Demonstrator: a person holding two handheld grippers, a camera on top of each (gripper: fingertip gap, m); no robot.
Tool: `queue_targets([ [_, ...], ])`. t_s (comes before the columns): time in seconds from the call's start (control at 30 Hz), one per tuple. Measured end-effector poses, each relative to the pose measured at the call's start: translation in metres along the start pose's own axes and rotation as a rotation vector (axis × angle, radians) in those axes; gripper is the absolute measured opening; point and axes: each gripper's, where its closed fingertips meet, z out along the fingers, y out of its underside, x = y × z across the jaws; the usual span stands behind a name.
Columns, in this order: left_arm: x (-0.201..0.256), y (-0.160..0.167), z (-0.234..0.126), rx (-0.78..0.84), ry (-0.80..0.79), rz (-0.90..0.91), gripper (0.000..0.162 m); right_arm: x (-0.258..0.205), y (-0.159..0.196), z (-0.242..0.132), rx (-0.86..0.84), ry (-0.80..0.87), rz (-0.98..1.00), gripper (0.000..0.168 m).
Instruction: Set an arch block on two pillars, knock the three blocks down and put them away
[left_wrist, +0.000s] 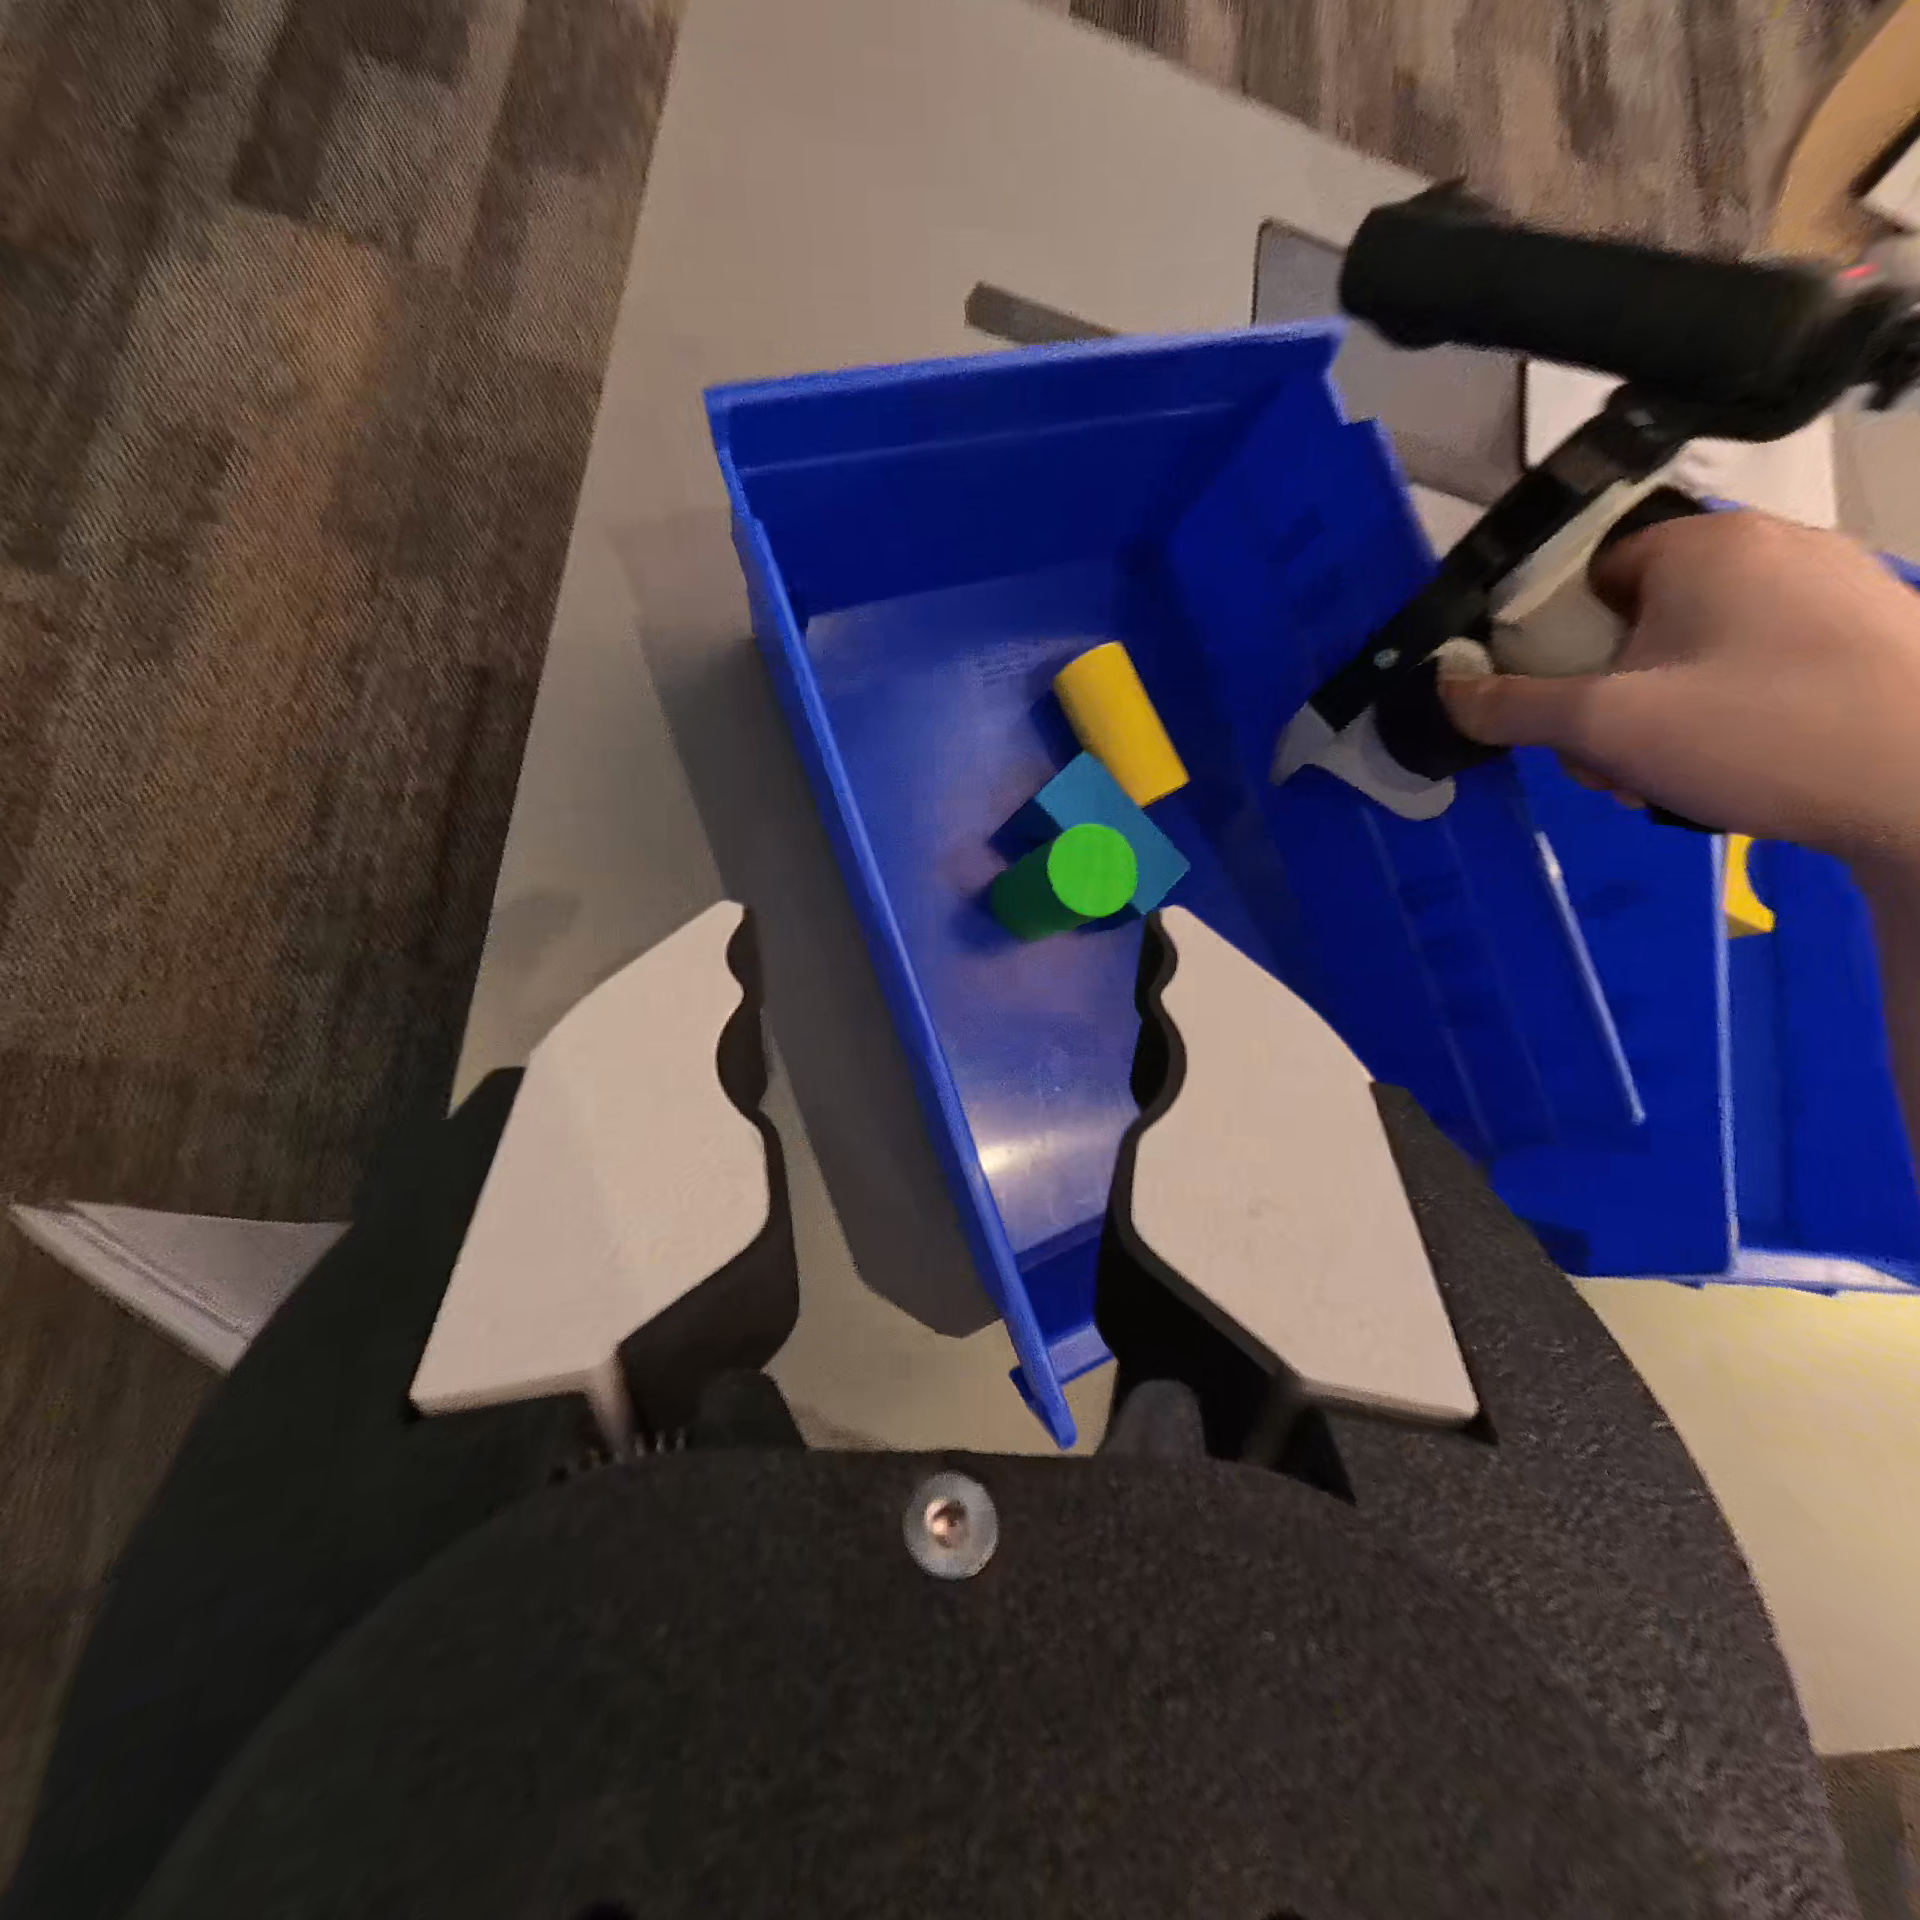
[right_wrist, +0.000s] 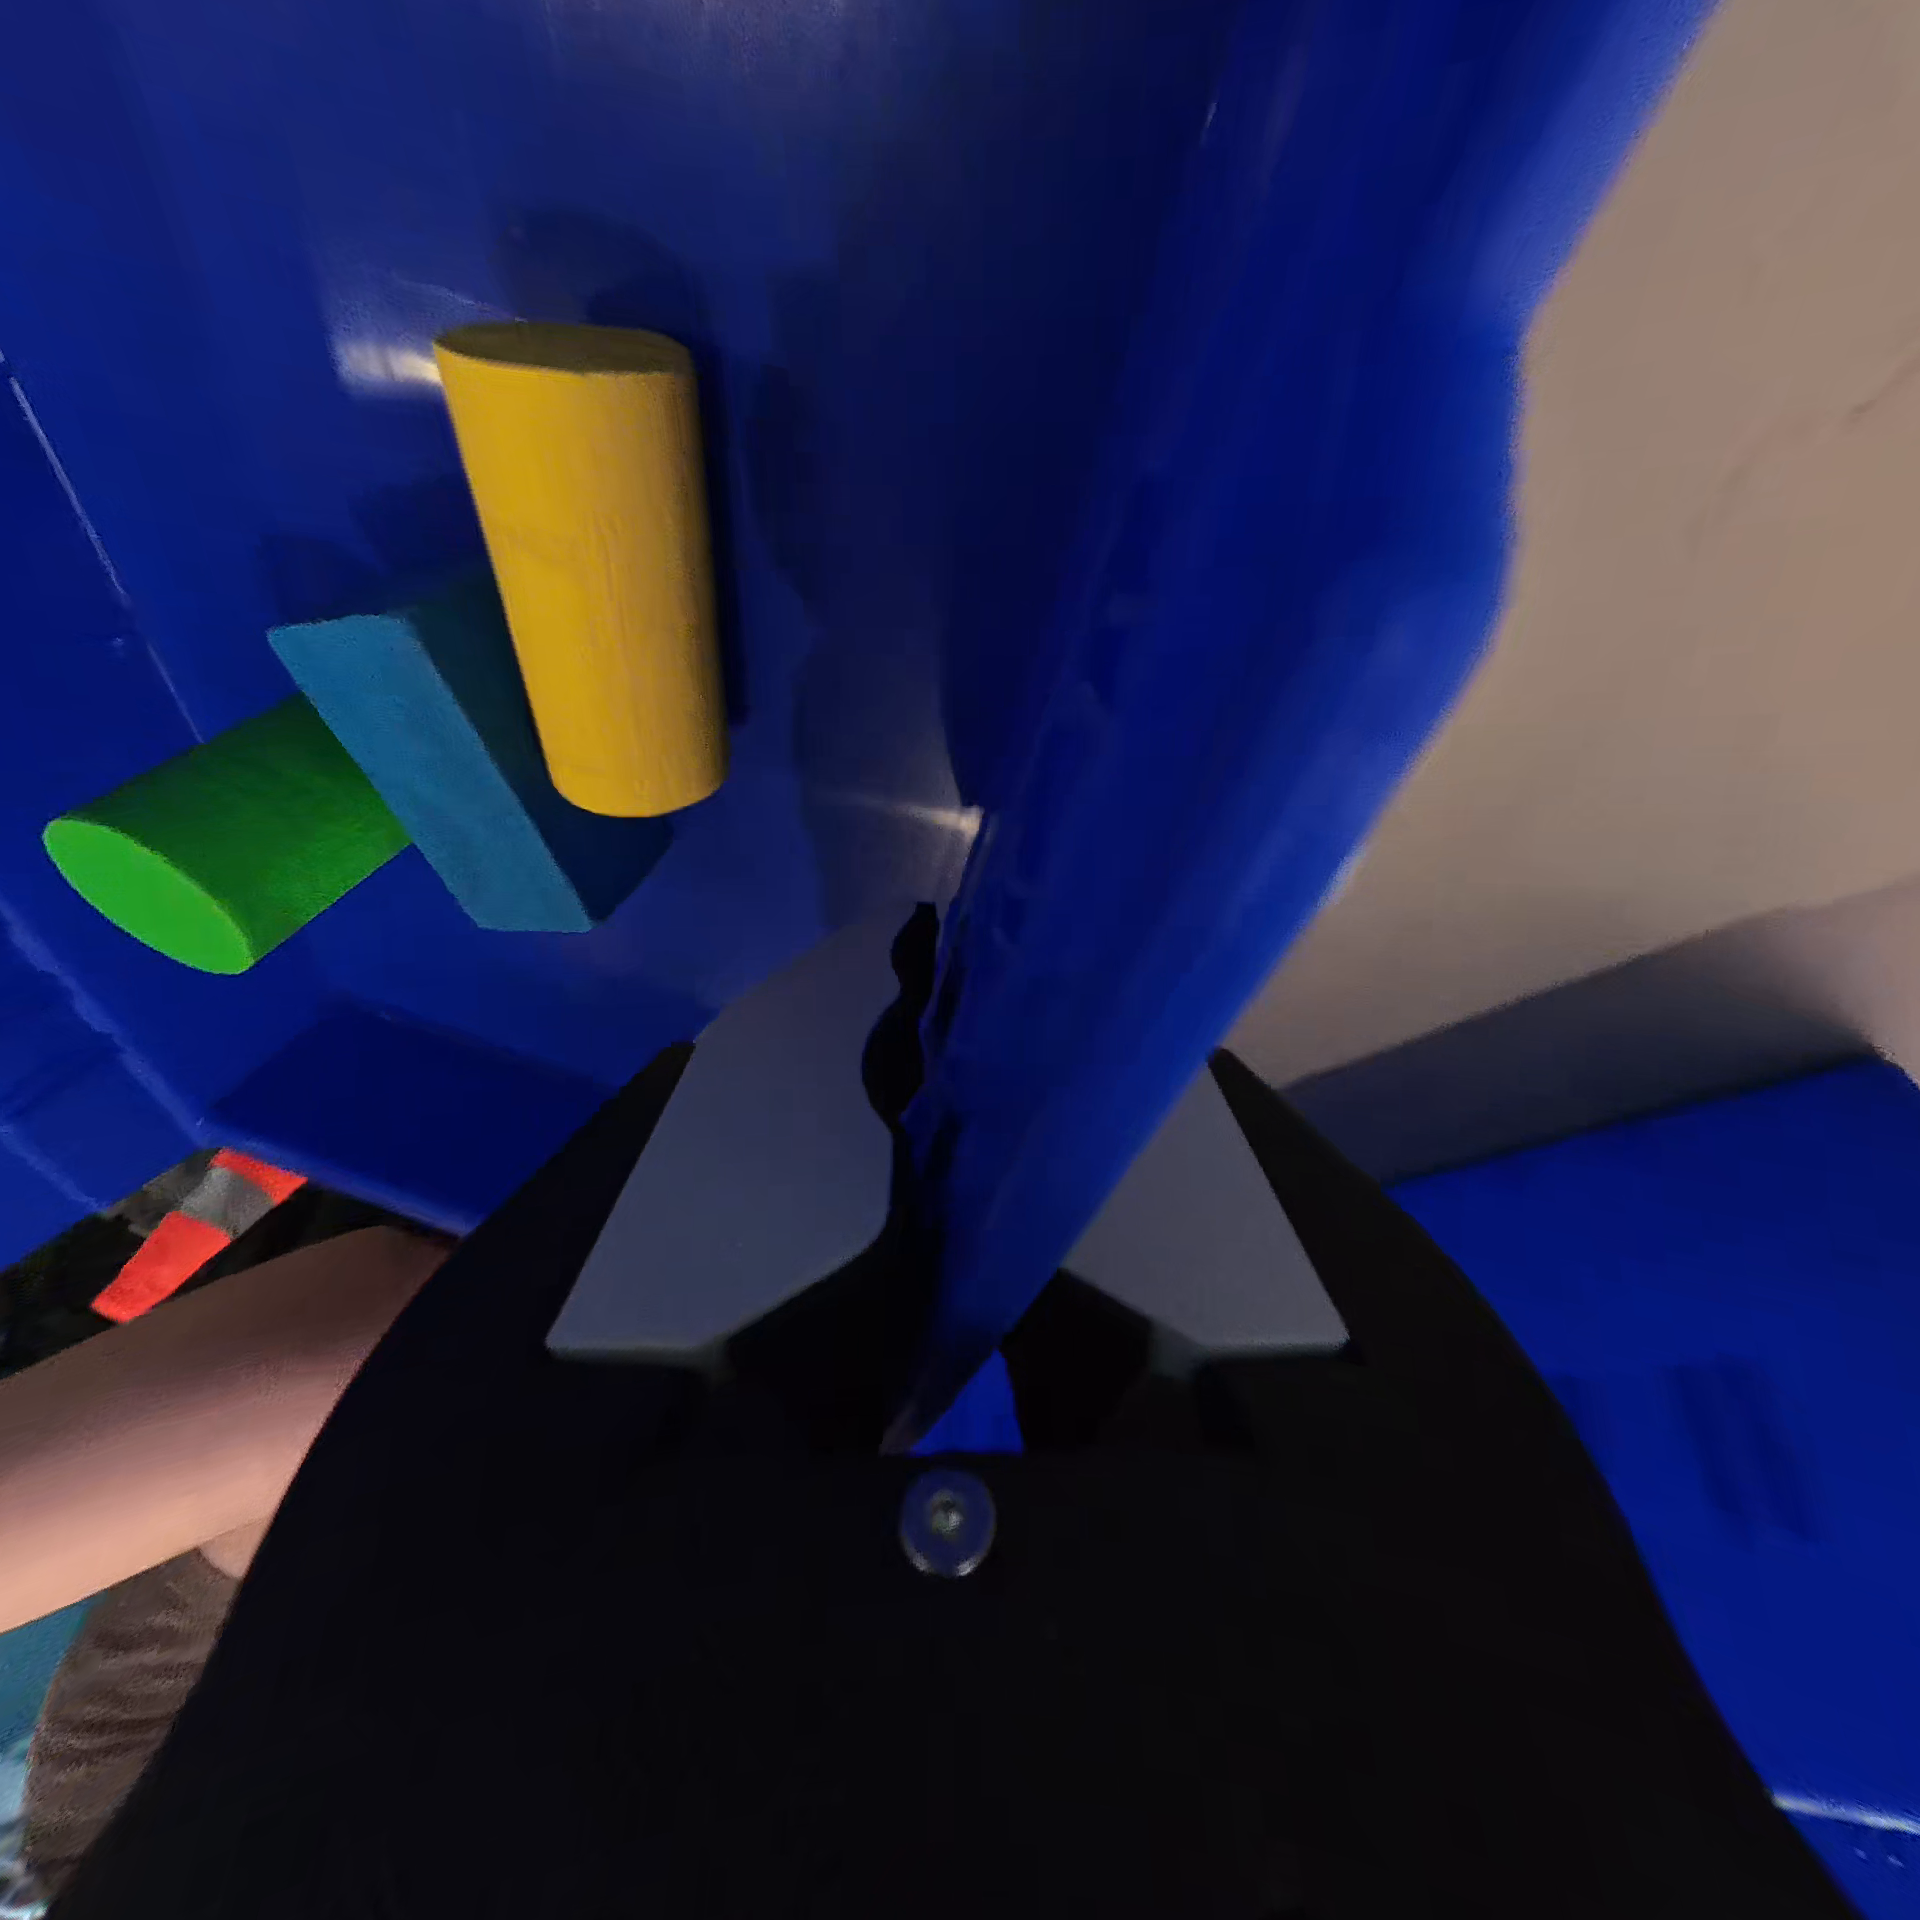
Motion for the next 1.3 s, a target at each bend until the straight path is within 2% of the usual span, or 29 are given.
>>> queue_targets([
  [0.13,-0.007,0.013,0.033,-0.120,0.002,-0.012,0.069,0.001,0.001,-0.014,0.073,0.046,-0.092,0.016],
  [0.17,-0.010,0.018,0.039,-0.159,-0.006,-0.015,0.070,0.000,0.001,-0.022,0.116,0.055,-0.120,0.025],
  [0.3,-0.016,0.044,0.062,-0.318,-0.014,-0.020,0.068,0.007,0.004,-0.098,0.493,0.210,-0.288,0.024],
  [0.37,-0.012,0.059,0.069,-0.402,0.006,-0.001,0.066,0.017,0.030,-0.139,0.673,0.270,-0.322,0.024],
  [0.43,-0.012,0.070,0.075,-0.467,0.002,0.012,0.063,0.047,0.067,-0.164,0.773,0.326,-0.268,0.046],
  [0.47,-0.011,0.077,0.077,-0.510,0.003,0.013,0.060,0.069,0.088,-0.169,0.784,0.359,-0.210,0.051],
  [0.57,-0.004,0.105,0.083,-0.669,0.021,0.017,0.061,0.131,0.147,-0.166,0.783,0.402,-0.025,0.052],
  [0.63,-0.007,0.116,0.088,-0.755,-0.018,0.062,0.055,0.165,0.179,-0.154,0.754,0.432,0.063,0.052],
  [0.67,-0.009,0.117,0.091,-0.771,-0.042,0.076,0.043,0.182,0.194,-0.144,0.716,0.430,0.120,0.057],
  [0.7,-0.006,0.117,0.092,-0.775,-0.033,0.076,0.025,0.195,0.205,-0.133,0.676,0.411,0.174,0.059],
  [0.8,-0.006,0.104,0.100,-0.716,-0.057,0.086,0.018,0.215,0.221,-0.100,0.606,0.300,0.265,0.060],
  [0.87,-0.007,0.099,0.105,-0.693,-0.070,0.110,0.013,0.228,0.234,-0.077,0.504,0.304,0.302,0.060],
  [0.97,-0.004,0.091,0.112,-0.668,-0.069,0.148,0.011,0.222,0.242,-0.048,0.395,0.173,0.307,0.063],
  [1.0,-0.002,0.089,0.114,-0.664,-0.064,0.163,0.011,0.219,0.246,-0.041,0.356,0.135,0.314,0.060],
  [1.03,0.002,0.088,0.116,-0.662,-0.056,0.180,0.011,0.214,0.249,-0.036,0.324,0.090,0.306,0.045],
  [1.07,0.005,0.087,0.118,-0.663,-0.049,0.195,0.011,0.208,0.251,-0.033,0.297,0.046,0.284,0.019],
  [1.1,0.009,0.087,0.120,-0.665,-0.045,0.208,0.010,0.215,0.254,-0.032,0.279,0.078,0.283,0.013],
  [1.3,0.037,0.087,0.129,-0.689,-0.015,0.303,0.009,0.248,0.273,-0.037,0.263,0.046,0.306,0.008],
])
